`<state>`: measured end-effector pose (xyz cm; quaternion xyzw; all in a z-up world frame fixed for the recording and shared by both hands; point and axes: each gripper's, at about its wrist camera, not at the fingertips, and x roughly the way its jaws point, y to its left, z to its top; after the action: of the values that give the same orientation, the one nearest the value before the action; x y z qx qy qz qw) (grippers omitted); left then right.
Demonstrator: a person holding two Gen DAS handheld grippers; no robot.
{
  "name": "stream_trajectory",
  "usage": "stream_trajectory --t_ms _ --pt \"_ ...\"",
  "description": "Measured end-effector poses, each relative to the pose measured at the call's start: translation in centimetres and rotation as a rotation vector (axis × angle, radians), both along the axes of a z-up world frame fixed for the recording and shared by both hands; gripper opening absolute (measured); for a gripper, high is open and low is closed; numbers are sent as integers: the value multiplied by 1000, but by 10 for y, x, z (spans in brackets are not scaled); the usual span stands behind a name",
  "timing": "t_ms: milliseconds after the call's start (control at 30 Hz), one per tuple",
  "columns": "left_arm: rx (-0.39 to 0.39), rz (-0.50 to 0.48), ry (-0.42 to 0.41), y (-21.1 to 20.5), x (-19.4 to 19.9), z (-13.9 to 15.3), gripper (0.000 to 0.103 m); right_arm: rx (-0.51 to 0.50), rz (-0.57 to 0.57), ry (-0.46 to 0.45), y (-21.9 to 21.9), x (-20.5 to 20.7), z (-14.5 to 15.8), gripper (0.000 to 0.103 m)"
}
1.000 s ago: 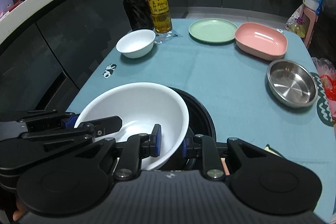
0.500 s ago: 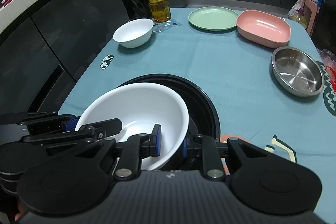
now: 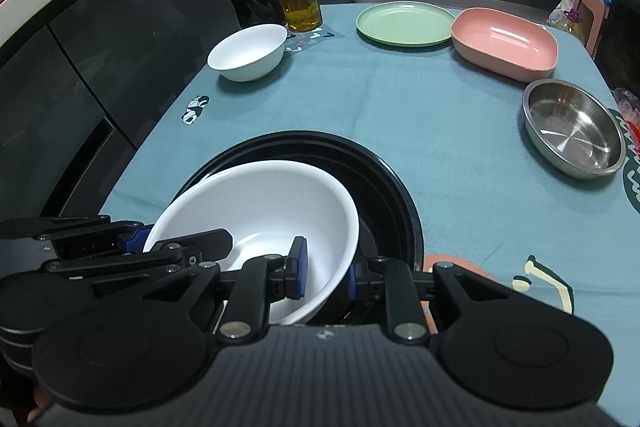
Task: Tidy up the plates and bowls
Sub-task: 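Lift the large white bowl and lower it into the black bowl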
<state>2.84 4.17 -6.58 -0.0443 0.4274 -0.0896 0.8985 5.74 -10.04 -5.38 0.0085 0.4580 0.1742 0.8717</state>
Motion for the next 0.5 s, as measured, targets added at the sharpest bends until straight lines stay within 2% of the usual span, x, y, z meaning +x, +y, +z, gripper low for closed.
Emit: stream_trajectory --t_ms 300,500 --pt "8 18 28 0 5 -8 17 -11 -17 13 1 3 -6 20" --pt "6 34 6 3 2 -5 17 -10 -37 3 0 2 -4 20"
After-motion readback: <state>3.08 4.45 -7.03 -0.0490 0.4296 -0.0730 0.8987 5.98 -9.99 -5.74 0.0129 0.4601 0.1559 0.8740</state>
